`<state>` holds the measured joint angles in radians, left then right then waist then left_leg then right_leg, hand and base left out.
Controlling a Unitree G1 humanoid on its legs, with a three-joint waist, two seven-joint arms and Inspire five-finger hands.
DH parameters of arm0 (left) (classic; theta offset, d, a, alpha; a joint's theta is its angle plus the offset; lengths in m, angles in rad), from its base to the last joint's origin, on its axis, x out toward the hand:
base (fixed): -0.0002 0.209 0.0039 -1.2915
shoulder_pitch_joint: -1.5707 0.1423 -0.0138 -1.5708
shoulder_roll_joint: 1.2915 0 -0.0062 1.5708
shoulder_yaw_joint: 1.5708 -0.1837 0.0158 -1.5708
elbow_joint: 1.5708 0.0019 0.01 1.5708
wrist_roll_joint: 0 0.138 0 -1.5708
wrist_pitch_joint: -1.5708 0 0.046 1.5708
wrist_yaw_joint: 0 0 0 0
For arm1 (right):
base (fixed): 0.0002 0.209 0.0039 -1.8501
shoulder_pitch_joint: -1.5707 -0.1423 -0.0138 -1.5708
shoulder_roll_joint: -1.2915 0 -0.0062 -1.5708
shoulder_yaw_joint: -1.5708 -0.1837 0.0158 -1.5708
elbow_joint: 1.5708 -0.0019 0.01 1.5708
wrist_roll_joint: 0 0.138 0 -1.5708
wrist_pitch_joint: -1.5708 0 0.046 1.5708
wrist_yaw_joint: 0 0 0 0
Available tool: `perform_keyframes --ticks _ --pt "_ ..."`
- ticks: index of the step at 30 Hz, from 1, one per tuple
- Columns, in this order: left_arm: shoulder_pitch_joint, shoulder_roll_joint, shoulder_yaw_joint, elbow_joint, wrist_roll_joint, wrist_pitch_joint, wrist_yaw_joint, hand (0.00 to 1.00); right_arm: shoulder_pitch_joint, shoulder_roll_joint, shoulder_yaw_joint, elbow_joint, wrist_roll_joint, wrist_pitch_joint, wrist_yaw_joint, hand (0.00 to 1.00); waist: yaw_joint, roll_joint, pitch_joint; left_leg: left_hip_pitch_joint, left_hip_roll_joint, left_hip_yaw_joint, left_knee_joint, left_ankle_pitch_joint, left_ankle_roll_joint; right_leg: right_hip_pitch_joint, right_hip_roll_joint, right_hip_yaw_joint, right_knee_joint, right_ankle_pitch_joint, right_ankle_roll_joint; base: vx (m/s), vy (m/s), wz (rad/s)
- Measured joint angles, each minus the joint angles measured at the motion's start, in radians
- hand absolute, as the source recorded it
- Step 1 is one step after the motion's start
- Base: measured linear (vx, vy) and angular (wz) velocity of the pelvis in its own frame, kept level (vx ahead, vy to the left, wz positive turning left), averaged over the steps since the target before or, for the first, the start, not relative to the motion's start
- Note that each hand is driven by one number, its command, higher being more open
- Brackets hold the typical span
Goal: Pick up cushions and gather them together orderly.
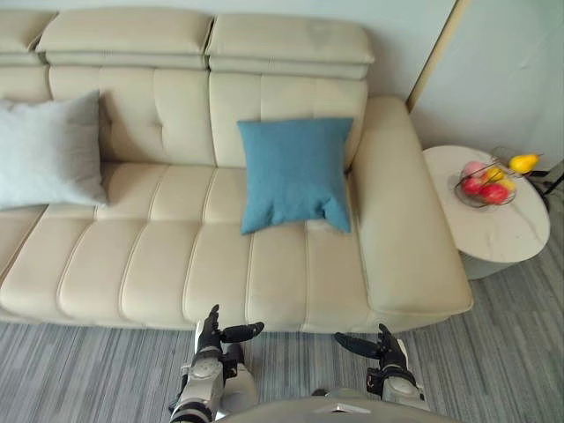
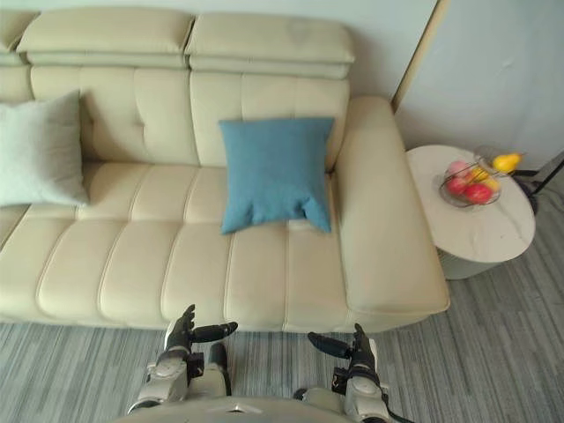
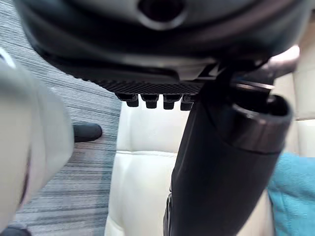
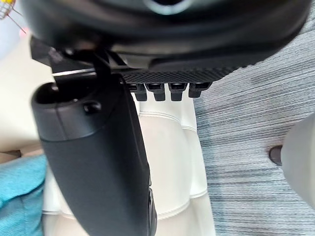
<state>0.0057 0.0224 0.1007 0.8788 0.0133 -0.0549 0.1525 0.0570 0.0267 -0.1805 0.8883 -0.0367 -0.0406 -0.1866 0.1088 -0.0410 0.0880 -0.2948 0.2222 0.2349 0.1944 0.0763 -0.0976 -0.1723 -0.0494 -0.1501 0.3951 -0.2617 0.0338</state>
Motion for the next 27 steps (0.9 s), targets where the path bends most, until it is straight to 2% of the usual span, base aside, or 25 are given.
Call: perform_keyframes --ticks 1,2,5,6,7,8,9,10,12,13,14,15,16,18,23,26,27 --pt "0.005 -0.012 -0.01 0.0 0.0 0.0 -0.002 1.0 -0.002 0.001 0.001 0.0 0.0 0.001 -0.004 1.0 0.002 0.027 0.009 -0.006 0.019 -0.021 -0.009 0.018 -0.002 0.025 0.025 -0.021 -0.049 0.03 -0.013 -0.2 -0.056 0.48" --pt "0.017 -0.025 -0.018 0.001 0.0 0.0 -0.005 1.0 0.007 0.004 0.003 0.0 0.0 0.001 -0.013 1.0 0.001 0.04 0.01 -0.004 0.025 -0.044 -0.029 0.041 -0.004 0.045 0.036 -0.046 -0.082 0.047 -0.02 -0.21 -0.038 0.52" --pt "0.021 -0.035 -0.038 0.0 0.0 0.001 -0.006 1.0 0.02 0.006 0.005 0.0 0.0 0.003 -0.018 1.0 0.0 0.047 0.01 -0.004 0.027 -0.058 -0.081 0.093 0.0 0.046 0.041 -0.099 -0.091 0.062 -0.032 -0.15 0.006 0.4" --pt "0.021 -0.035 -0.04 0.0 0.001 0.001 -0.006 1.0 0.019 0.006 0.005 0.0 0.001 0.004 -0.021 1.0 -0.002 0.047 0.01 -0.005 0.028 -0.053 -0.087 0.089 0.006 0.046 0.036 -0.11 -0.1 0.07 -0.038 -0.13 0.075 0.49" --pt "0.011 -0.034 -0.04 -0.003 0.019 0.001 -0.005 1.0 0.02 0.006 0.004 0.001 0.003 0.007 -0.026 1.0 -0.007 0.039 0.016 -0.041 0.027 -0.049 0.033 0.033 0.009 0.047 0.006 -0.142 -0.104 0.084 -0.038 -0.05 0.082 0.43" --pt "0.009 -0.034 -0.04 -0.003 0.019 0.001 -0.006 1.0 0.022 0.005 0.004 0.001 0.004 0.007 -0.026 1.0 -0.008 0.035 0.018 -0.043 0.023 -0.049 0.066 0.009 0.015 0.048 -0.003 -0.144 -0.103 0.085 -0.035 -0.05 0.149 0.44" --pt "0.007 -0.034 -0.04 -0.003 0.02 0.0 -0.006 1.0 0.025 0.0 0.003 0.003 0.005 0.008 -0.028 1.0 -0.009 0.028 0.022 -0.041 0.013 -0.05 0.133 -0.046 0.028 0.051 -0.024 -0.147 -0.099 0.089 -0.029 -0.02 0.171 0.21" --pt "0.009 -0.035 -0.039 -0.002 0.02 0.0 -0.007 1.0 0.028 -0.005 0.0 0.004 0.009 0.008 -0.03 1.0 -0.012 0.028 0.019 -0.029 0.013 -0.052 0.221 -0.132 0.036 0.053 -0.046 -0.145 -0.102 0.101 -0.009 -0.02 0.251 0.15" --pt "0.009 -0.038 -0.037 0.007 0.024 0.0 -0.007 1.0 0.028 -0.009 -0.005 0.012 0.01 0.008 -0.03 1.0 -0.013 0.039 0.013 -0.01 0.017 -0.053 0.231 -0.187 0.028 0.05 -0.057 -0.141 -0.104 0.113 0.011 -0.04 0.26 0.01" --pt "0.008 -0.038 -0.037 0.018 0.036 0.001 -0.009 1.0 0.017 -0.004 -0.022 0.031 0.011 0.011 -0.026 1.0 -0.013 0.032 0.015 -0.001 0.002 -0.044 0.215 -0.196 0.022 0.055 -0.067 -0.13 -0.112 0.122 0.029 -0.07 0.273 -0.07" --pt "0.019 -0.012 -0.036 0.02 0.039 0.003 -0.007 1.0 0.019 0.034 -0.031 0.043 0.012 0.018 -0.015 1.0 -0.019 0.001 -0.006 0.021 -0.04 -0.024 0.163 -0.181 0.038 0.06 -0.094 -0.118 -0.147 0.136 0.048 -0.06 0.263 -0.05" --pt "0.022 -0.006 -0.036 0.022 0.039 0.003 -0.006 1.0 0.02 0.035 -0.023 0.052 0.017 0.019 -0.007 1.0 -0.026 -0.005 -0.01 0.033 -0.053 -0.021 0.144 -0.179 0.036 0.069 -0.103 -0.117 -0.161 0.143 0.053 -0.04 0.255 0.12" --pt "0.026 0.003 -0.037 0.032 0.039 0.003 -0.006 1.0 0.026 0.036 -0.03 0.067 0.021 0.019 0.003 1.0 -0.034 -0.015 -0.024 0.059 -0.087 -0.017 0.099 -0.166 0.047 0.094 -0.121 -0.112 -0.198 0.159 0.06 -0.01 0.159 0.18" --pt "0.029 0.009 -0.037 0.053 0.039 0.004 -0.006 1.0 0.036 0.036 -0.055 0.07 0.022 0.02 0.003 1.0 -0.036 -0.019 -0.04 0.092 -0.12 -0.006 0.043 -0.158 0.053 0.112 -0.135 -0.089 -0.233 0.178 0.063 0.0 0.139 0.09" --pt "0.035 0.022 -0.036 0.092 0.041 0.015 -0.007 1.0 0.033 0.039 -0.128 0.093 0.038 0.022 0.003 1.0 -0.041 -0.017 -0.056 0.162 -0.16 0.005 -0.076 -0.104 0.054 0.143 -0.138 -0.045 -0.297 0.198 0.06 0.05 0.034 -0.06" --pt "0.036 0.033 -0.033 0.115 0.041 0.015 -0.007 1.0 0.027 0.04 -0.159 0.11 0.039 0.024 0.002 1.0 -0.043 -0.021 -0.058 0.209 -0.174 0.012 -0.143 -0.068 0.068 0.166 -0.131 -0.037 -0.326 0.208 0.067 0.11 -0.005 -0.11" --pt "0.026 0.047 0.007 0.196 0.06 0.014 -0.011 1.0 -0.045 0.001 -0.201 0.189 0.042 0.024 0.01 1.0 -0.068 0.009 -0.004 0.34 -0.195 0.023 -0.282 -0.033 0.066 0.248 -0.12 -0.032 -0.386 0.213 0.03 0.06 -0.007 -0.03"
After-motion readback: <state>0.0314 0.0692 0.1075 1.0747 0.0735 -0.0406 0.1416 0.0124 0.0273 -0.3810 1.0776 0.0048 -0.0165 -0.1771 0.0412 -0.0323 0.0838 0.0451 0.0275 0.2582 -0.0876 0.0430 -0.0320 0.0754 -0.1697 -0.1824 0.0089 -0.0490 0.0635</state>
